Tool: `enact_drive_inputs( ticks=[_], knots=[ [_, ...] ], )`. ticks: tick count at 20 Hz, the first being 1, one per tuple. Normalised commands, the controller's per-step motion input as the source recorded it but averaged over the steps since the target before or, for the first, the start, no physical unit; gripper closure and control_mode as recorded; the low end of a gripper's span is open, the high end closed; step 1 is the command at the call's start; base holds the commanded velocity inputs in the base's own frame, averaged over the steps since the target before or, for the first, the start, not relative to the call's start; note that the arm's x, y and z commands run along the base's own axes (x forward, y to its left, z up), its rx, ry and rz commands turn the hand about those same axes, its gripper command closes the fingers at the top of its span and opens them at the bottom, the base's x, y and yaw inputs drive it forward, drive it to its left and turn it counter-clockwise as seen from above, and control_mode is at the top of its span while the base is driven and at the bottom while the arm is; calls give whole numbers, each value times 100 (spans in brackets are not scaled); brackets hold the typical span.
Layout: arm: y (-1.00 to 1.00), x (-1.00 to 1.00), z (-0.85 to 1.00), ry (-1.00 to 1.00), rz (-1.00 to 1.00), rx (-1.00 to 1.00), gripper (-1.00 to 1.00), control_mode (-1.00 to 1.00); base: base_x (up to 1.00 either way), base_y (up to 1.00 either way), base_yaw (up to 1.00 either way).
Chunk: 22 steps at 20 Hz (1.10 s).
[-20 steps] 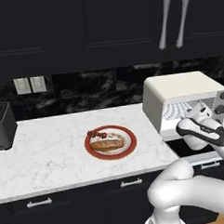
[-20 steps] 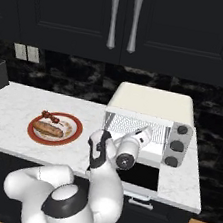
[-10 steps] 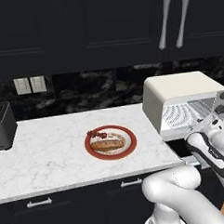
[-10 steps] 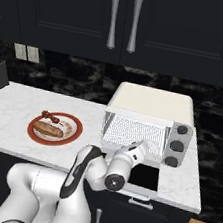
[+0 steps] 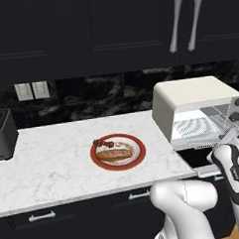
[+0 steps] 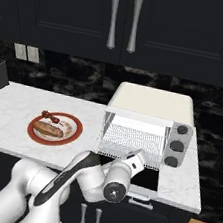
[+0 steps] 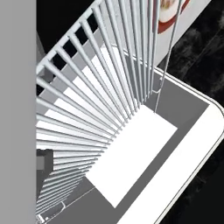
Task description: Pick up the kebab skewer and baguette bread, and place them inside the toaster oven. Close the toaster oven door and start by setting the timer.
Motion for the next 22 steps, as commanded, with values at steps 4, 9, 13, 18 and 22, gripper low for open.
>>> enact_drive_inputs(
  ticks=[4, 9, 13, 18, 22],
  knots=[
    [-12, -7, 18, 9, 1, 7, 100, -100, 0, 0, 0],
    [-18, -30, 42, 11, 1, 6, -100, -100, 0, 0, 0],
    [-16, -91, 83, 6, 1, 7, -100, -100, 0, 0, 0],
    [25, -68, 99, 8, 1, 3, -100, -100, 0, 0, 0],
    [99, -37, 75, 23, -2, 2, -100, -100, 0, 0, 0]
  ],
)
